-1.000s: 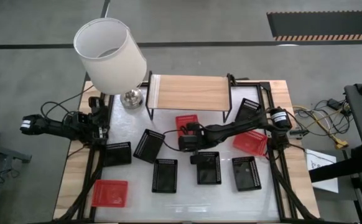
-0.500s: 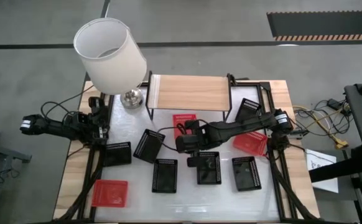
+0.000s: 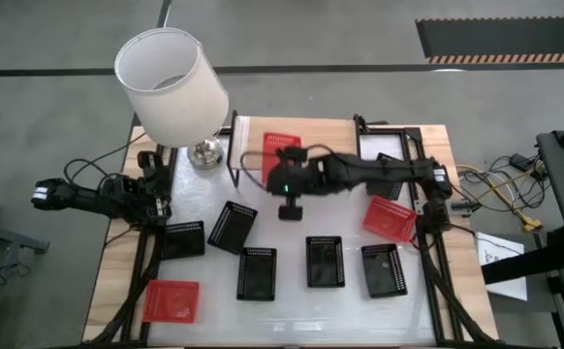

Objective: Stack baskets on shelf by color
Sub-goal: Put the top middle red basket on the shelf

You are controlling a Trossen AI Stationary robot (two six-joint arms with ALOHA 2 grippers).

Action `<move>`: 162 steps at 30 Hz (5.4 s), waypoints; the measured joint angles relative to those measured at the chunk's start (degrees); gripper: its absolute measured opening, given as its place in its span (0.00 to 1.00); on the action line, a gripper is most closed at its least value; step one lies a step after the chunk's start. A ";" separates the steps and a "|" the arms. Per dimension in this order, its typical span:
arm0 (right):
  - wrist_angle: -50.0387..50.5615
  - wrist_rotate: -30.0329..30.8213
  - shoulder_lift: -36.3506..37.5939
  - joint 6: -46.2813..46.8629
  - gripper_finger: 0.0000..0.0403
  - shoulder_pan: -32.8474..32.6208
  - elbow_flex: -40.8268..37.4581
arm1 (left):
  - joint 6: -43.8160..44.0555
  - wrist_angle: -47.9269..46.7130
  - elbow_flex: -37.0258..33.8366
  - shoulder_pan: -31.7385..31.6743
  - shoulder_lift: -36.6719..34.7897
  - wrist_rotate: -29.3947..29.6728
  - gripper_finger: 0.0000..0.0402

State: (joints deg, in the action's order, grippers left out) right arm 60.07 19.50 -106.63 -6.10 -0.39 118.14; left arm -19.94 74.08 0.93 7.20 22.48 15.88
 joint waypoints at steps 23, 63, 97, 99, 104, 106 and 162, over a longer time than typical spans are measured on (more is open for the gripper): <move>-6.08 -9.48 -0.33 -3.98 0.02 11.94 -5.81 | -0.02 0.44 -0.17 0.00 -0.02 0.00 0.00; 17.18 -2.99 0.09 -2.54 0.03 19.14 3.13 | -0.46 0.44 -0.26 0.00 -0.02 0.00 0.00; -1.11 -10.57 0.26 -8.25 0.02 24.05 -1.09 | -0.46 0.44 -0.26 0.00 -0.04 0.00 0.00; -0.41 -10.71 -0.09 -8.21 0.02 24.48 -1.33 | -0.46 0.44 -0.26 0.00 -0.04 0.00 0.00; -1.23 -12.19 -2.41 -7.96 0.02 24.73 -3.34 | -0.46 0.44 -0.26 0.00 -0.04 0.00 0.00; -2.97 -13.97 -3.52 -7.98 0.02 24.64 -3.45 | -0.46 0.46 -0.26 0.00 -0.06 0.00 0.00; -10.17 -9.90 2.63 -0.36 0.02 -3.26 -13.42 | -2.40 0.46 -0.26 0.00 -0.02 0.64 0.00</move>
State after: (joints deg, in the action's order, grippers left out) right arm 49.90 9.60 -104.00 -6.46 -3.64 104.72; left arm -22.35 74.54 0.67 7.20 22.46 16.52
